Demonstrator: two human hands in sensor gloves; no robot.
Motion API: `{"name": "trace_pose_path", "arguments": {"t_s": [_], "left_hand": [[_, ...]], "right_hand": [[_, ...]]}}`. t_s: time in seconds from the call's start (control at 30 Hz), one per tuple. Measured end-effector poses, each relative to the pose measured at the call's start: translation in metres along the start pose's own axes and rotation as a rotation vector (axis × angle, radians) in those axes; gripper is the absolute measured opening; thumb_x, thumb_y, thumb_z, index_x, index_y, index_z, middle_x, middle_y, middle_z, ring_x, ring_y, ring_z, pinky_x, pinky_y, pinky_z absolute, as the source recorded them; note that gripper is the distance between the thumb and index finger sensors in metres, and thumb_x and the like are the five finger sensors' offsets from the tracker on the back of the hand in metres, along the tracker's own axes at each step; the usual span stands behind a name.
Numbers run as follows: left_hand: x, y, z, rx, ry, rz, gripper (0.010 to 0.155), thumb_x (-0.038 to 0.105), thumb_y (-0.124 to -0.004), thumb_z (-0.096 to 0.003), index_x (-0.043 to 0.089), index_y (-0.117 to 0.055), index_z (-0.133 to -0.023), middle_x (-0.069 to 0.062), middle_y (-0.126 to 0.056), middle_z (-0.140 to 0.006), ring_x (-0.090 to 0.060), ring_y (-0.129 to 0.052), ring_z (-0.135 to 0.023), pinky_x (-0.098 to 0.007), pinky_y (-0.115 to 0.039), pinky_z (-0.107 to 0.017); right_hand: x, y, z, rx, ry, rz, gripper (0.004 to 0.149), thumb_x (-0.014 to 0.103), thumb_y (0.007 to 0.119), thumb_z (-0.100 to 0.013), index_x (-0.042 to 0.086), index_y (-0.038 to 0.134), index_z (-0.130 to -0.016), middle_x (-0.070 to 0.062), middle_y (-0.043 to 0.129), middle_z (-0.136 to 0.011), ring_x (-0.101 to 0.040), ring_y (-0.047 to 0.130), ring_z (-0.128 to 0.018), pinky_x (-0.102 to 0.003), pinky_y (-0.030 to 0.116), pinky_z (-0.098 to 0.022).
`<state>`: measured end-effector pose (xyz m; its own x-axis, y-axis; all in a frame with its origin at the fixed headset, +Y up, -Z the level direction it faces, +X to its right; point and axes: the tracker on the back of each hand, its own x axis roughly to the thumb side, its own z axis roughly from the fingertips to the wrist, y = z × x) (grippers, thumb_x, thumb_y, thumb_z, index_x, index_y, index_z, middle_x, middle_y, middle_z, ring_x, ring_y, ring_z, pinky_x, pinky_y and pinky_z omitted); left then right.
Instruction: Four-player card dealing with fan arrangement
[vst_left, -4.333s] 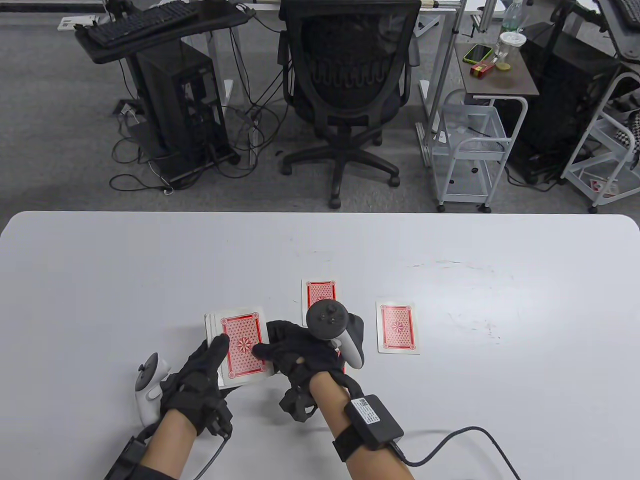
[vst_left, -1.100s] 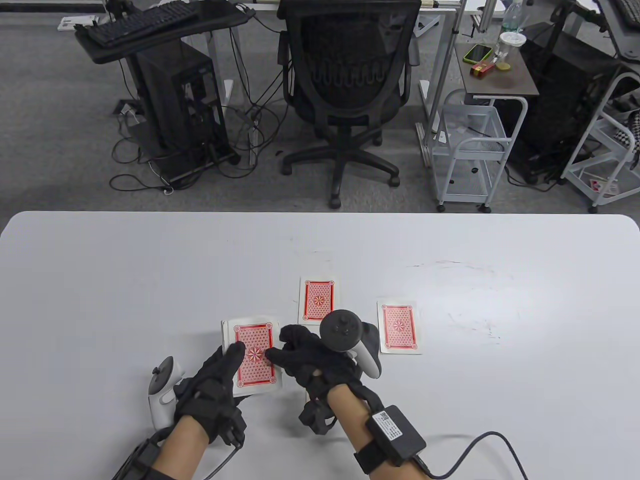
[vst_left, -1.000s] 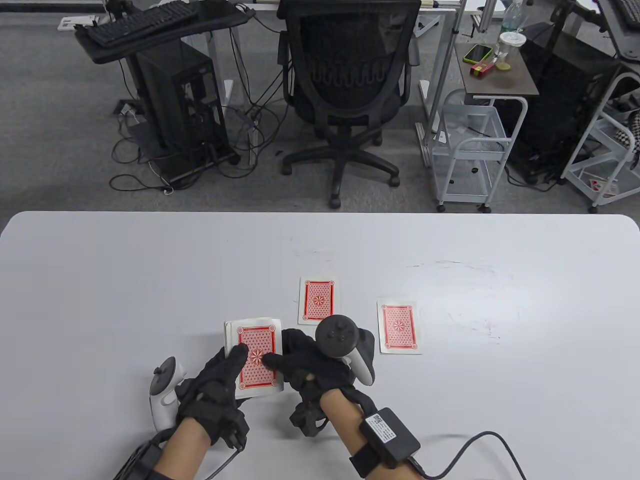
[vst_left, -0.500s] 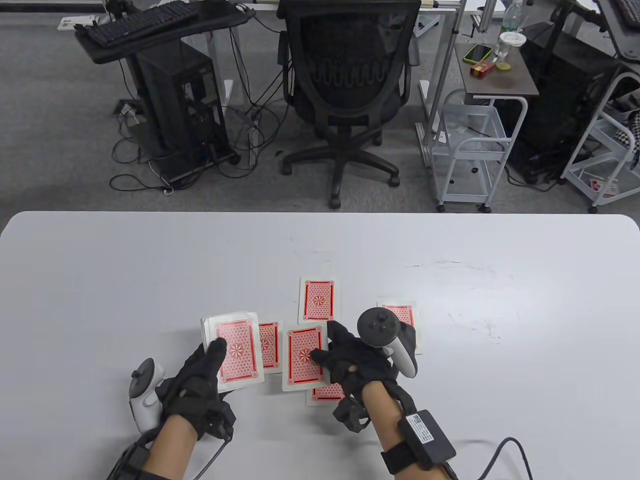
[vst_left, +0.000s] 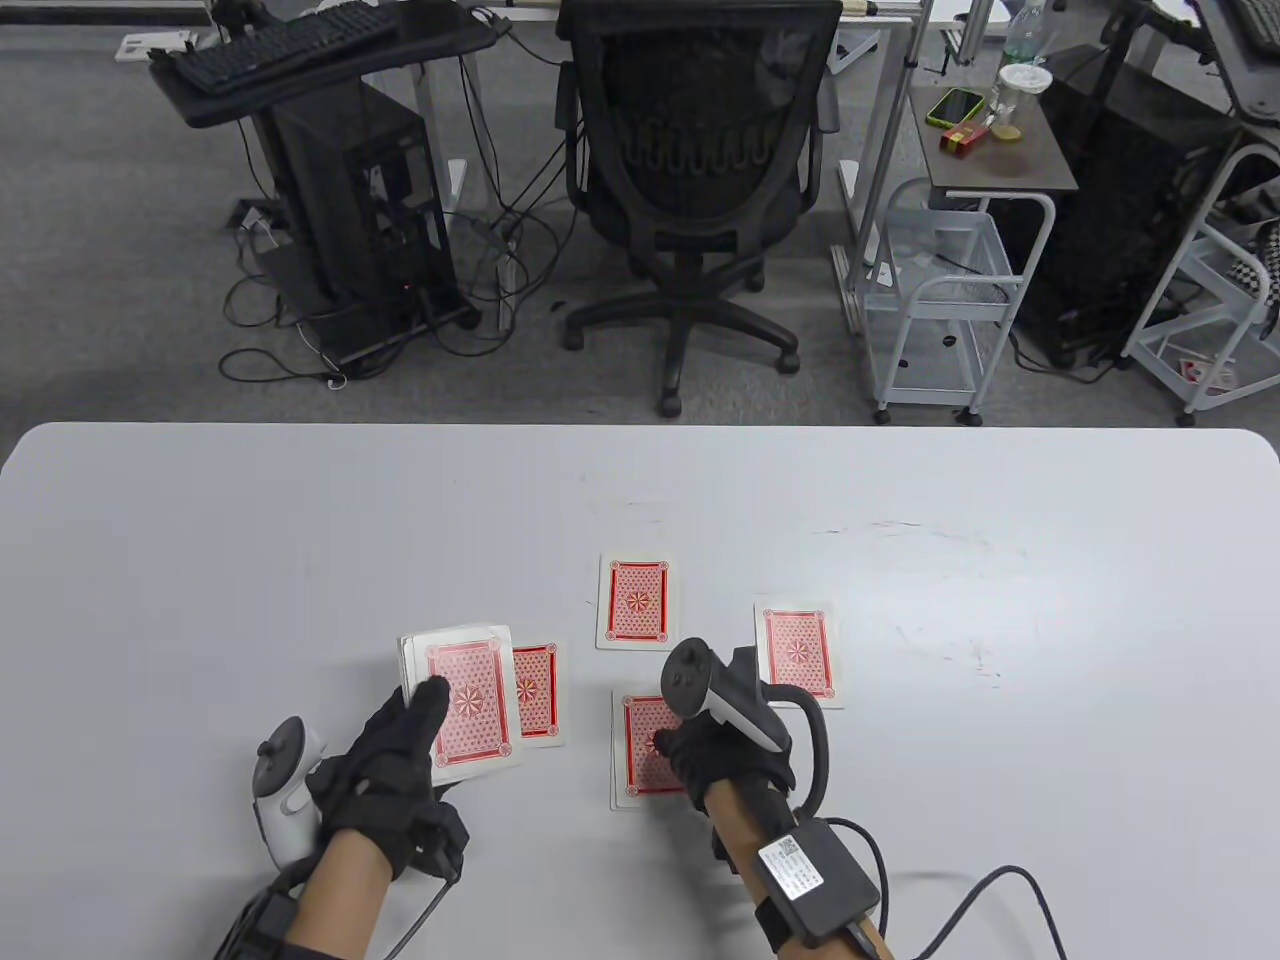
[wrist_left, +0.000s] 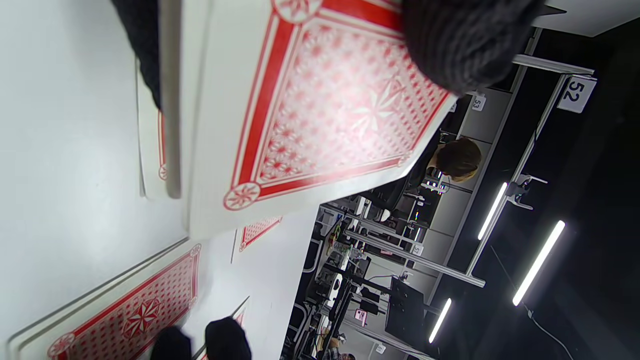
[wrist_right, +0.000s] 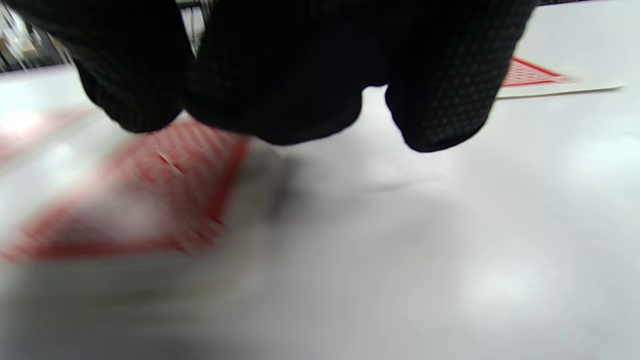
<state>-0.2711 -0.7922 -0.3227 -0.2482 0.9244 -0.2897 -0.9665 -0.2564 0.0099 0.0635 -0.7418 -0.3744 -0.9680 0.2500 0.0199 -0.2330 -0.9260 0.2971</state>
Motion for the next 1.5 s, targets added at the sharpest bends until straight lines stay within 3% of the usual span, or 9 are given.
{"name": "trace_pose_path", "arguments": {"t_s": [0.27, 0.43, 0.7, 0.83, 1.0, 1.13, 1.23, 1.43, 1.5], "left_hand": [[-0.005, -0.024, 0.001, -0.105, 0.008, -0.02, 0.052, 0.052, -0.079, -0.0509, 0.029, -0.068, -0.097, 0.006, -0.088, -0.091, -0.026, -0.102, -0.075, -0.043, -0.09, -0.052], [-0.007, -0.034, 0.004, -0.141, 0.001, -0.047, 0.052, 0.053, -0.08, -0.0505, 0.031, -0.069, -0.096, 0.008, -0.089, -0.091, -0.024, -0.102, -0.075, -0.042, -0.09, -0.051], [-0.004, -0.029, 0.002, -0.163, 0.022, 0.017, 0.054, 0.051, -0.078, -0.0501, 0.027, -0.069, -0.097, 0.004, -0.089, -0.091, -0.027, -0.102, -0.074, -0.045, -0.09, -0.05], [0.005, -0.011, 0.0, -0.09, 0.023, 0.029, 0.053, 0.05, -0.079, -0.0505, 0.025, -0.07, -0.097, 0.002, -0.09, -0.09, -0.029, -0.102, -0.073, -0.046, -0.089, -0.049], [0.018, 0.038, -0.001, 0.121, 0.063, -0.064, 0.053, 0.05, -0.078, -0.0517, 0.026, -0.069, -0.098, 0.003, -0.089, -0.092, -0.029, -0.101, -0.075, -0.046, -0.089, -0.051], [0.02, 0.063, 0.003, 0.208, 0.1, -0.029, 0.053, 0.05, -0.078, -0.0525, 0.026, -0.068, -0.099, 0.003, -0.088, -0.093, -0.029, -0.1, -0.076, -0.045, -0.088, -0.052], [0.02, 0.069, 0.004, 0.222, 0.101, -0.004, 0.053, 0.05, -0.078, -0.0527, 0.027, -0.068, -0.099, 0.003, -0.087, -0.093, -0.028, -0.1, -0.076, -0.045, -0.088, -0.052], [0.021, 0.063, 0.003, 0.187, 0.096, -0.001, 0.053, 0.05, -0.078, -0.0526, 0.026, -0.068, -0.099, 0.003, -0.088, -0.093, -0.028, -0.1, -0.076, -0.045, -0.088, -0.052], [0.02, 0.06, 0.001, 0.176, 0.098, 0.002, 0.053, 0.05, -0.078, -0.0527, 0.026, -0.068, -0.099, 0.003, -0.088, -0.093, -0.028, -0.101, -0.076, -0.045, -0.088, -0.052]], "right_hand": [[0.036, 0.0, 0.015, -0.016, -0.367, -0.615, 0.077, 0.052, 0.077, -0.054, 0.003, 0.049, -0.106, -0.015, 0.07, -0.092, -0.03, 0.094, -0.067, -0.062, 0.067, -0.055], [0.053, 0.011, 0.019, -0.077, -0.332, -0.707, 0.057, 0.038, 0.088, -0.049, 0.009, 0.066, -0.094, -0.002, 0.083, -0.073, -0.018, 0.101, -0.043, -0.056, 0.075, -0.049], [0.047, 0.011, 0.012, -0.013, -0.368, -0.845, 0.054, 0.03, 0.086, -0.05, 0.005, 0.068, -0.093, -0.003, 0.087, -0.072, -0.02, 0.106, -0.045, -0.055, 0.076, -0.05], [0.051, -0.003, 0.002, 0.001, -0.362, -0.859, 0.06, 0.028, 0.085, -0.05, 0.0, 0.061, -0.098, -0.003, 0.088, -0.072, -0.019, 0.105, -0.042, -0.054, 0.077, -0.049], [0.071, -0.024, -0.022, -0.017, -0.277, -0.654, 0.068, 0.028, 0.084, -0.052, -0.003, 0.052, -0.102, -0.005, 0.086, -0.072, -0.013, 0.099, -0.029, -0.052, 0.078, -0.044], [0.097, -0.016, -0.052, 0.0, -0.199, -0.419, 0.073, 0.03, 0.084, -0.052, -0.005, 0.046, -0.104, -0.005, 0.085, -0.072, -0.011, 0.097, -0.028, -0.052, 0.078, -0.043], [0.114, 0.003, -0.069, 0.092, -0.132, -0.212, 0.077, 0.032, 0.085, -0.052, -0.005, 0.043, -0.104, -0.004, 0.085, -0.073, -0.009, 0.096, -0.028, -0.051, 0.078, -0.044], [0.139, 0.031, -0.086, 0.018, -0.058, 0.255, 0.076, 0.04, 0.085, -0.051, -0.003, 0.051, -0.103, 0.001, 0.089, -0.065, -0.005, 0.095, -0.023, -0.048, 0.081, -0.041], [0.141, 0.032, -0.087, 0.007, -0.048, 0.283, 0.074, 0.043, 0.084, -0.051, -0.001, 0.053, -0.103, 0.001, 0.09, -0.065, -0.005, 0.095, -0.023, -0.048, 0.081, -0.042]]}}
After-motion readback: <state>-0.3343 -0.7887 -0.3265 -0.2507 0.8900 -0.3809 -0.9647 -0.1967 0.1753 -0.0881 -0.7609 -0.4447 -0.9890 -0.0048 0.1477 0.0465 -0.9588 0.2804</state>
